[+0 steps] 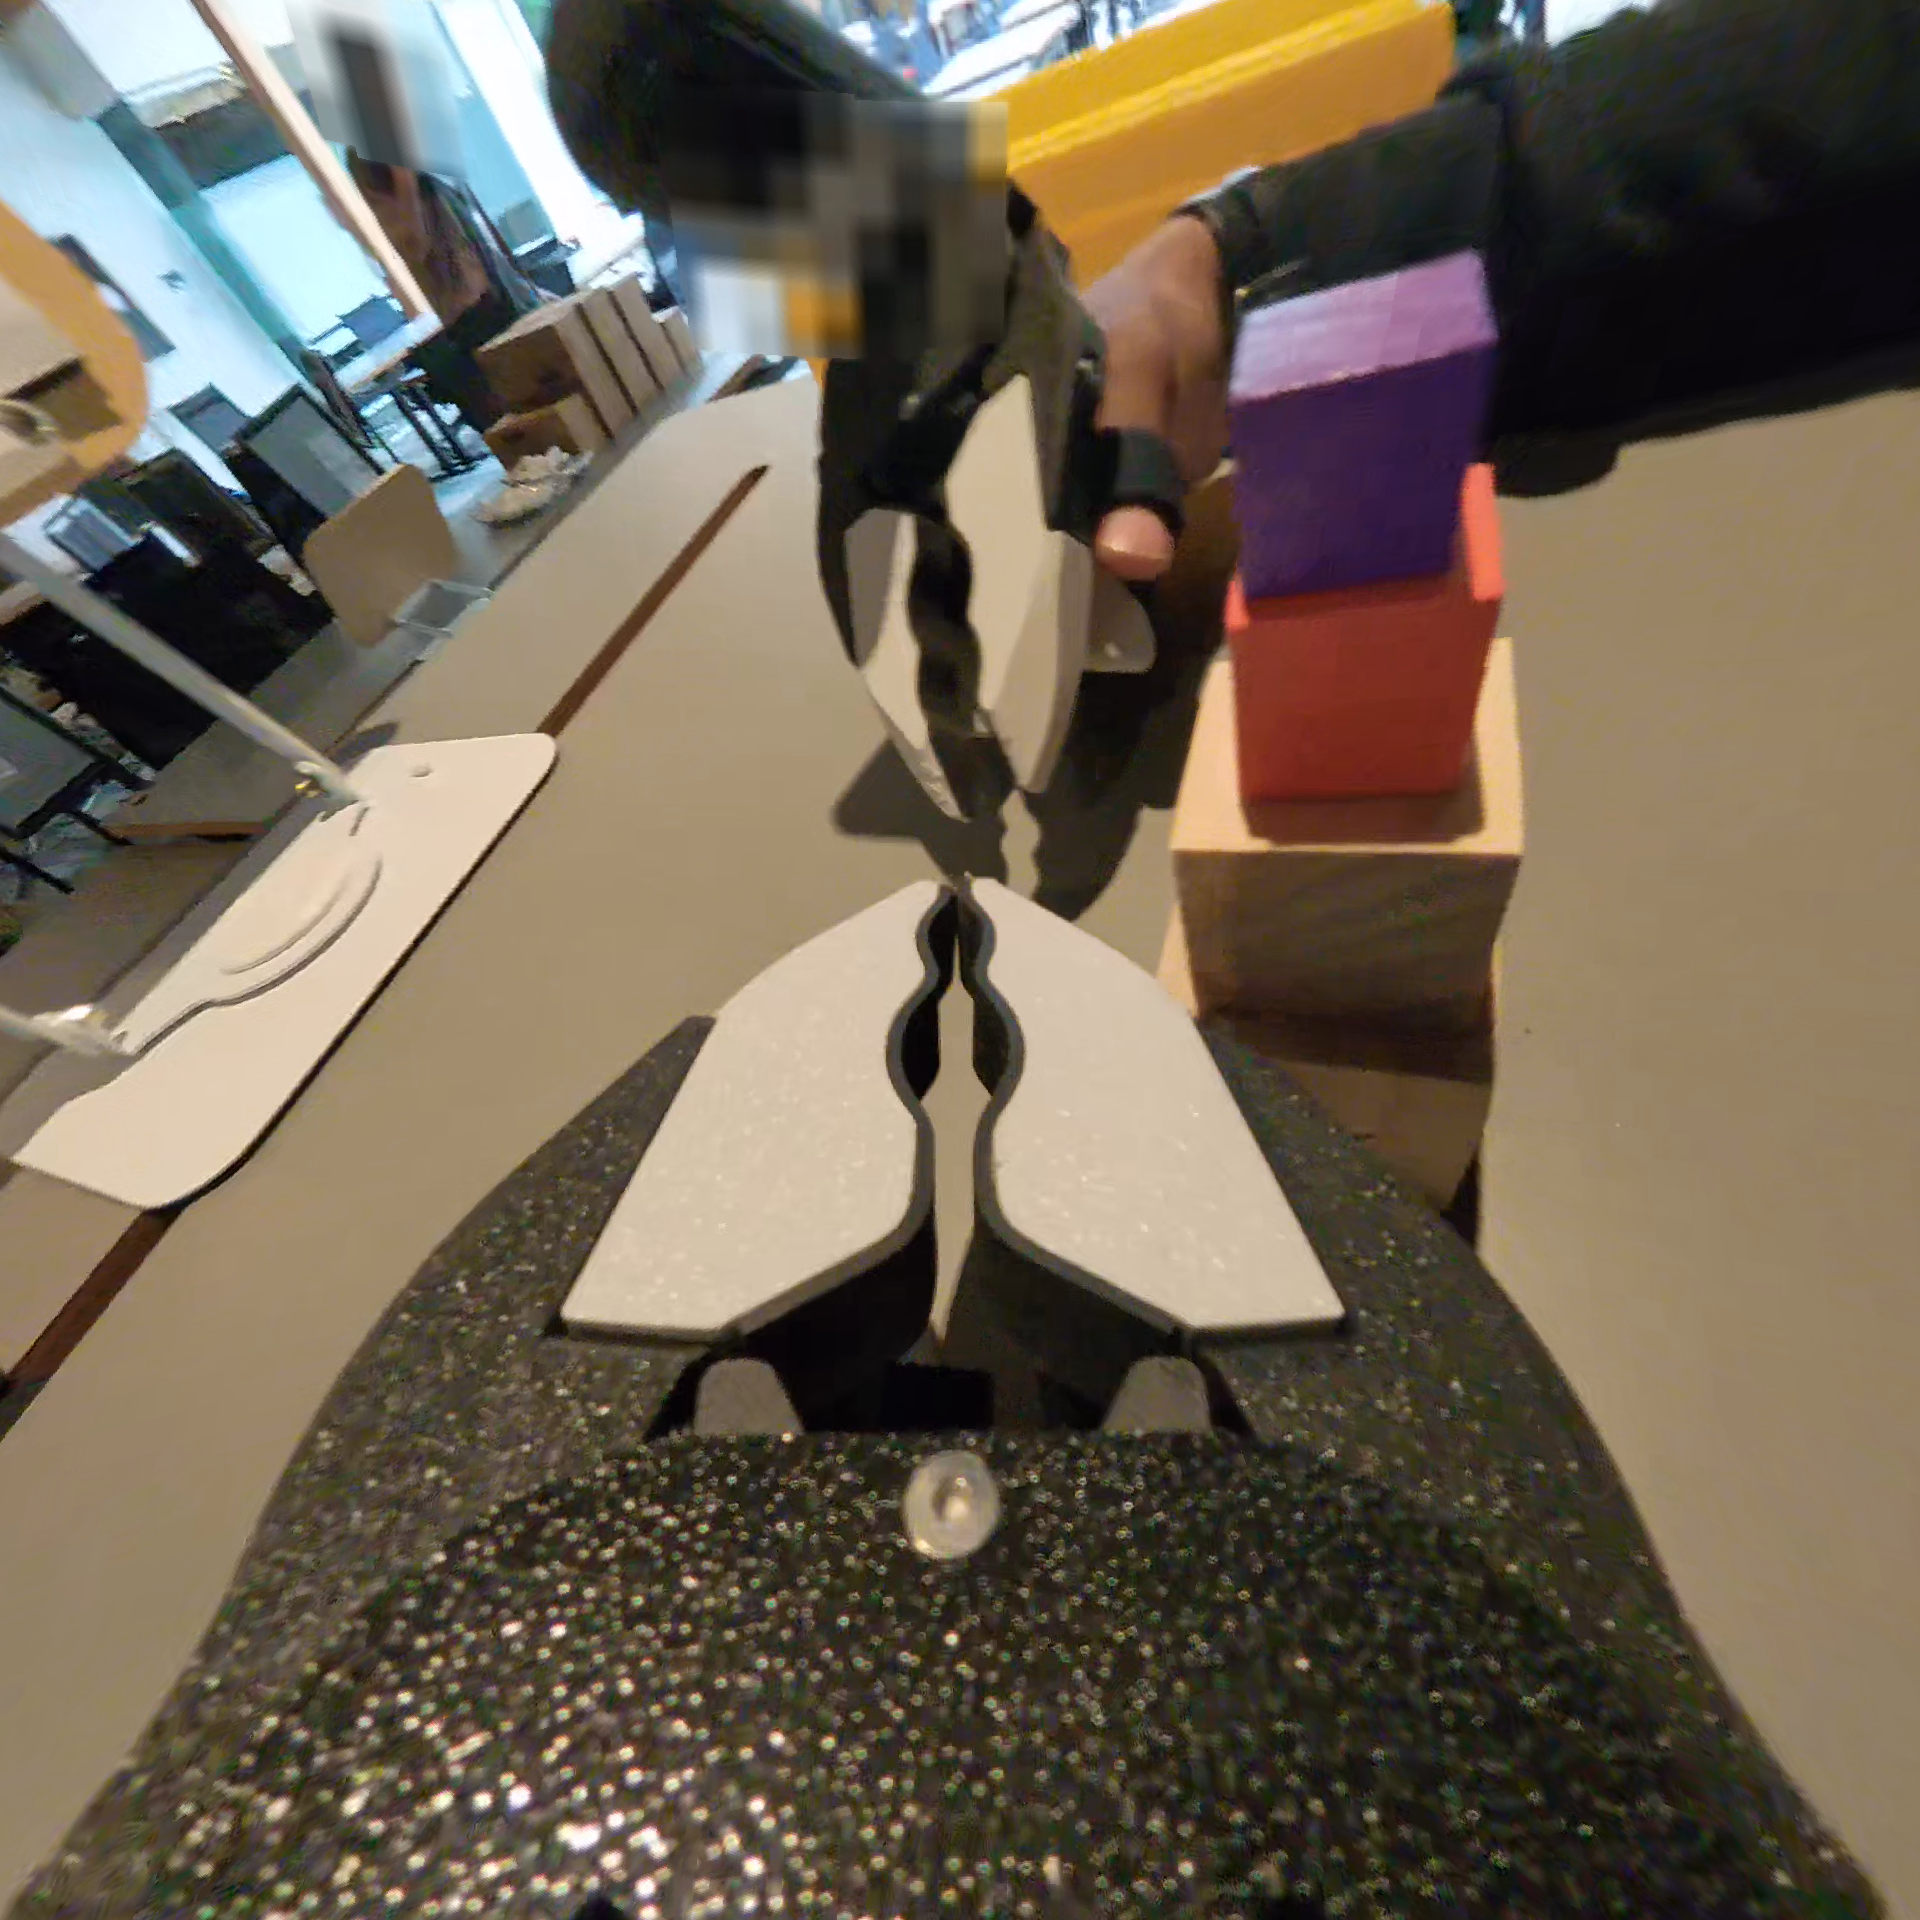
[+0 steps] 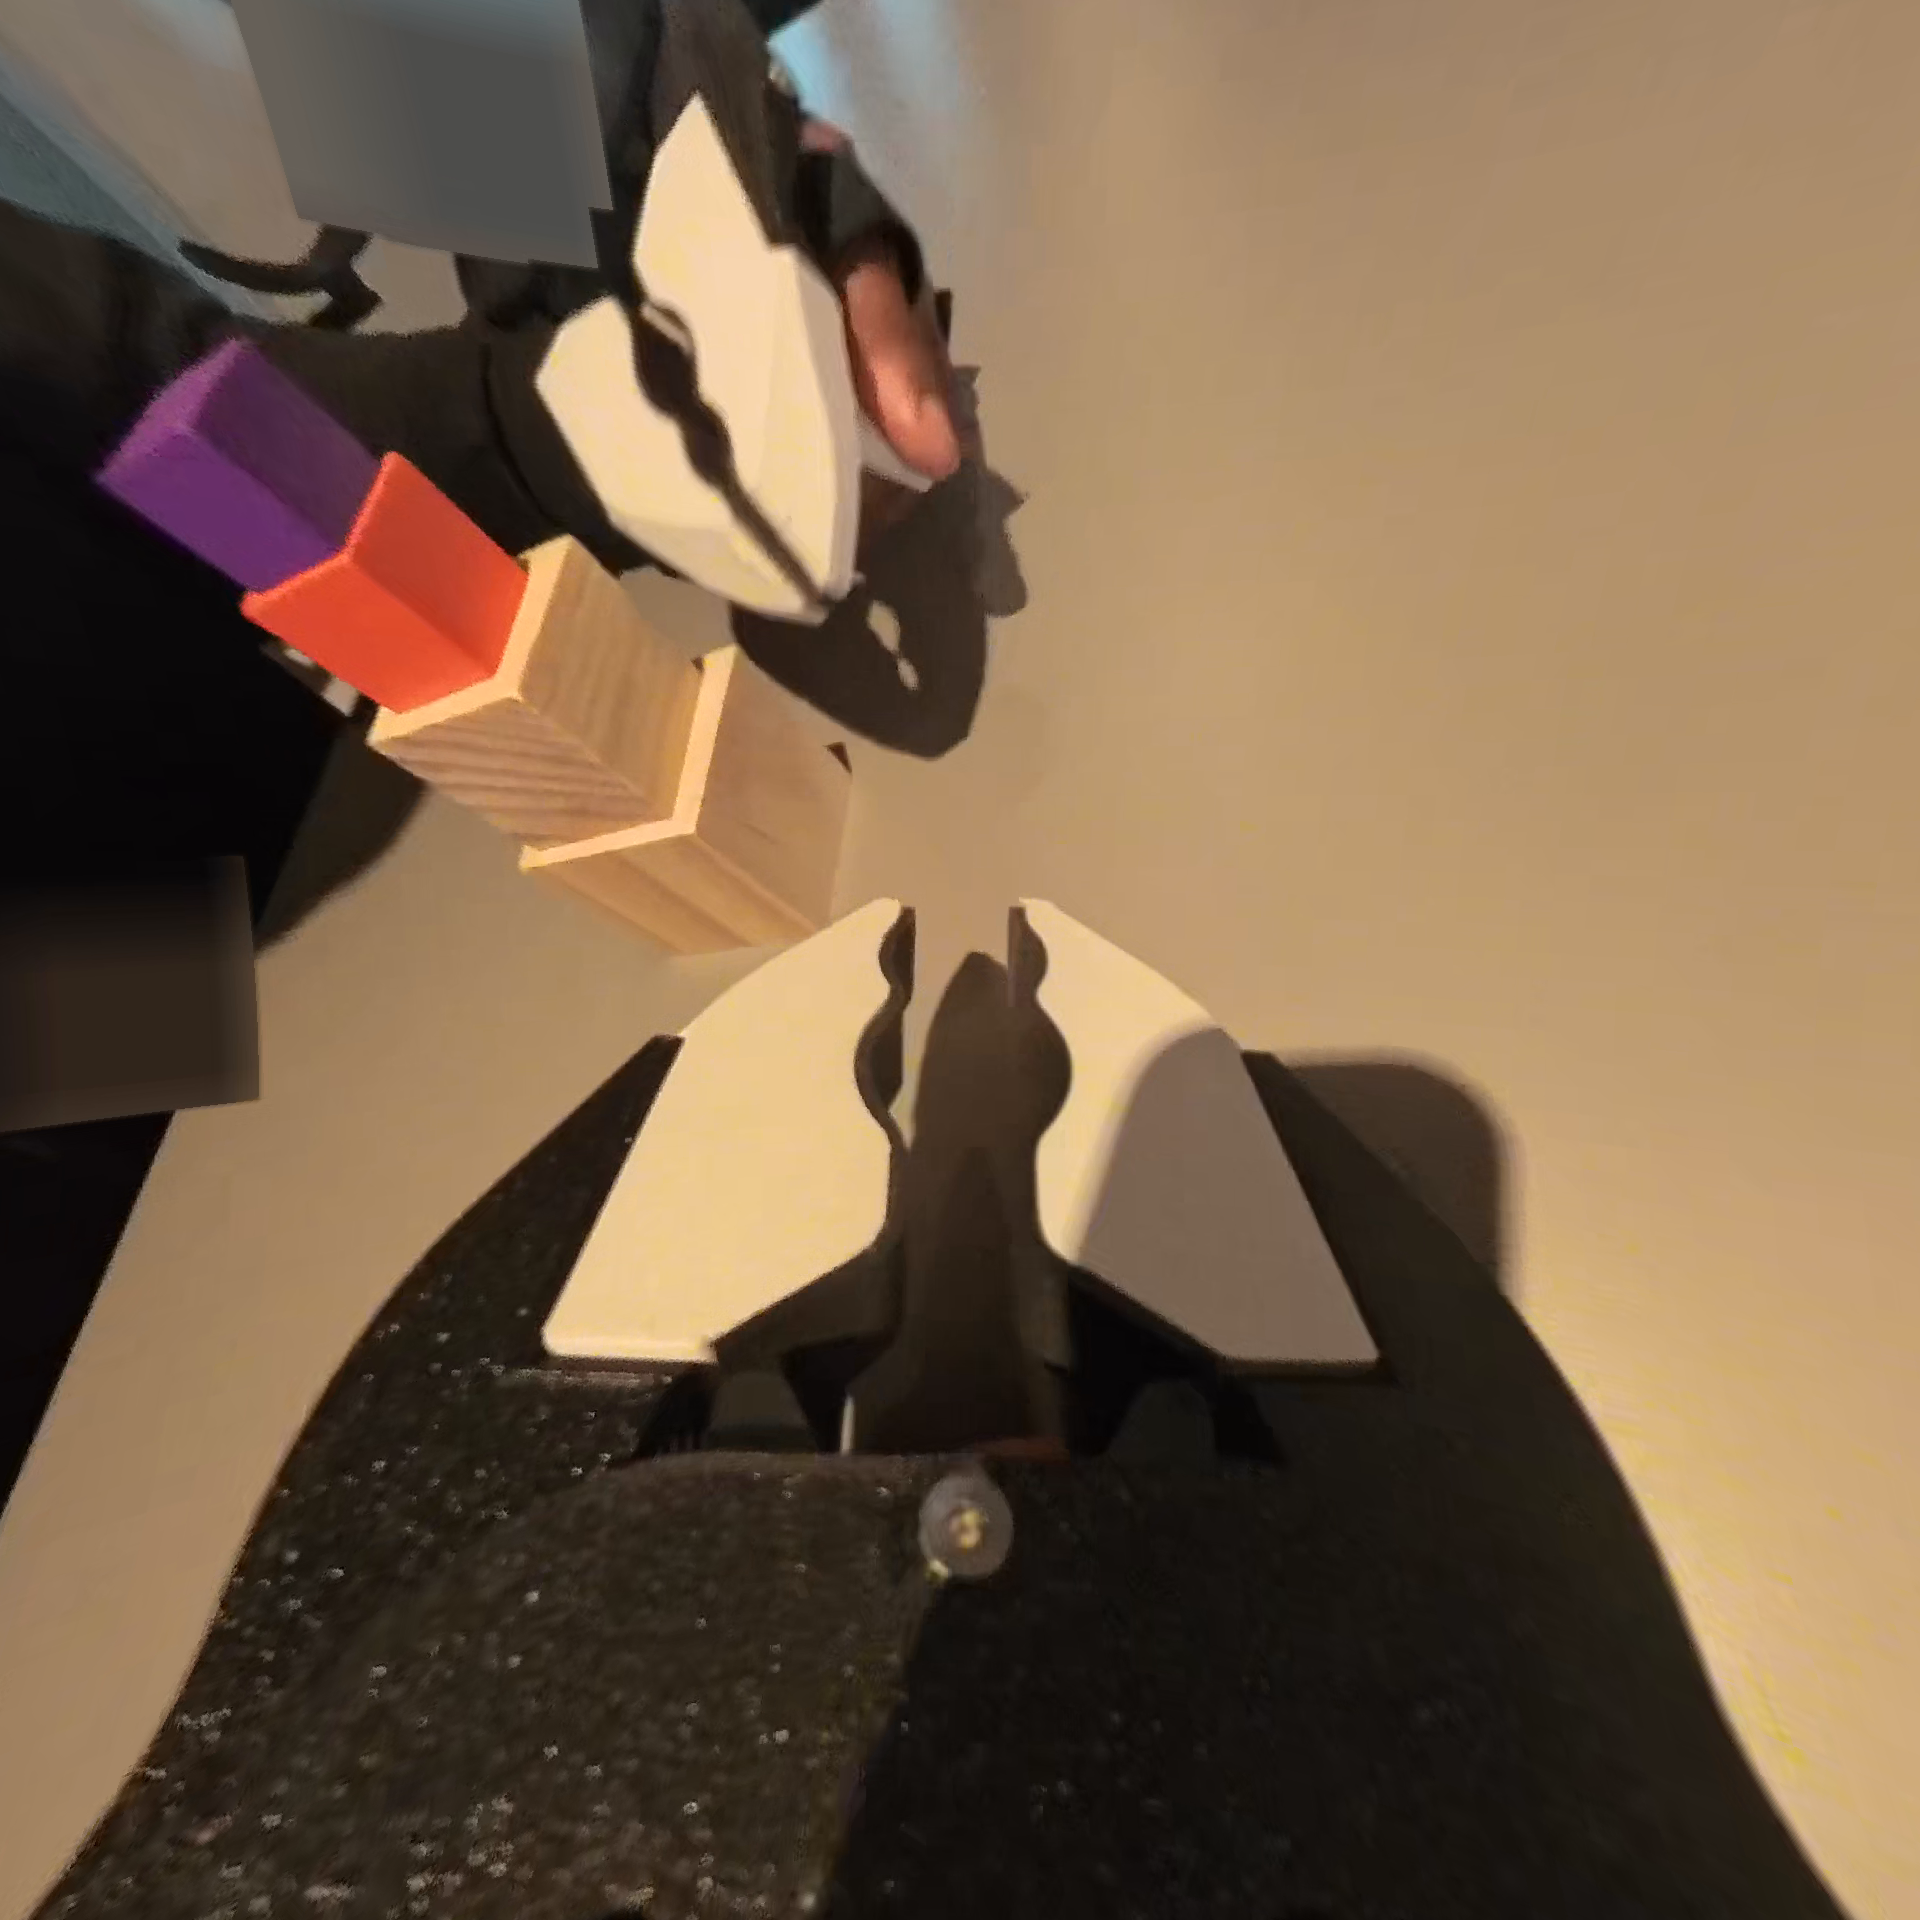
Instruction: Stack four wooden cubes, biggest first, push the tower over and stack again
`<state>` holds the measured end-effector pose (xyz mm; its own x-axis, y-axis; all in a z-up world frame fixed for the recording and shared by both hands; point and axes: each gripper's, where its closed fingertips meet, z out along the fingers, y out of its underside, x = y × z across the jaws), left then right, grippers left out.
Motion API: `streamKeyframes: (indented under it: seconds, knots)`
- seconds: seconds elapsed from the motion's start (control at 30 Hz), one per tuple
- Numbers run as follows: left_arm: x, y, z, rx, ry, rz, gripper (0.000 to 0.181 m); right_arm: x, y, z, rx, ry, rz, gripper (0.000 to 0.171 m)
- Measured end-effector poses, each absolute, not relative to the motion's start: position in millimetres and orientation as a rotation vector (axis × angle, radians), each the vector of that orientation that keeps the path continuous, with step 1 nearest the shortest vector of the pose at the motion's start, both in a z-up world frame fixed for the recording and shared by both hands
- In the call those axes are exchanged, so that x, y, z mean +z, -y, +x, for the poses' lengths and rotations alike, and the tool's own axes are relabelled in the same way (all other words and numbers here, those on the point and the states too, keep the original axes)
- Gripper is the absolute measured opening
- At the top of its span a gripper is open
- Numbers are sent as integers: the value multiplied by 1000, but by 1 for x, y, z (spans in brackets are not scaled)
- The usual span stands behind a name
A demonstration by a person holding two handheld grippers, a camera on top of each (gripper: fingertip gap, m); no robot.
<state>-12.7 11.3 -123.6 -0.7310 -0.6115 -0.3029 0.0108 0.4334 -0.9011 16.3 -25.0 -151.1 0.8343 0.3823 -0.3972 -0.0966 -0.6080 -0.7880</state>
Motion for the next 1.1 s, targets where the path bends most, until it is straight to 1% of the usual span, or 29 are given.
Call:
streamKeyframes:
  seconds: [0.13,0.4,0.57,0.73,0.83,0.9,0.97,1.1]
  knots:
    - [-122,8,-25,-1331,-2132,-395,0,-145,23,25,802,106,-2072,13]
    - [-111,39,-39,-1163,-2158,-155,0,-147,23,22,880,106,-2091,13]
    - [-109,10,-15,-1081,-2022,-296,0,-147,22,25,871,85,-2089,12]
    - [-129,-35,14,-998,-1919,-483,0,-146,21,28,833,74,-2079,12]
    - [-128,-48,25,-946,-1881,-511,0,-142,22,27,786,106,-2053,14]
    - [-132,-53,28,-904,-1886,-503,0,-140,24,24,716,156,-2048,17]
    - [-135,-56,30,-857,-1888,-483,2,-142,28,15,631,236,-2089,28]
    - [-130,-67,36,-831,-1825,-535,24,-132,46,-24,567,390,-2210,46]
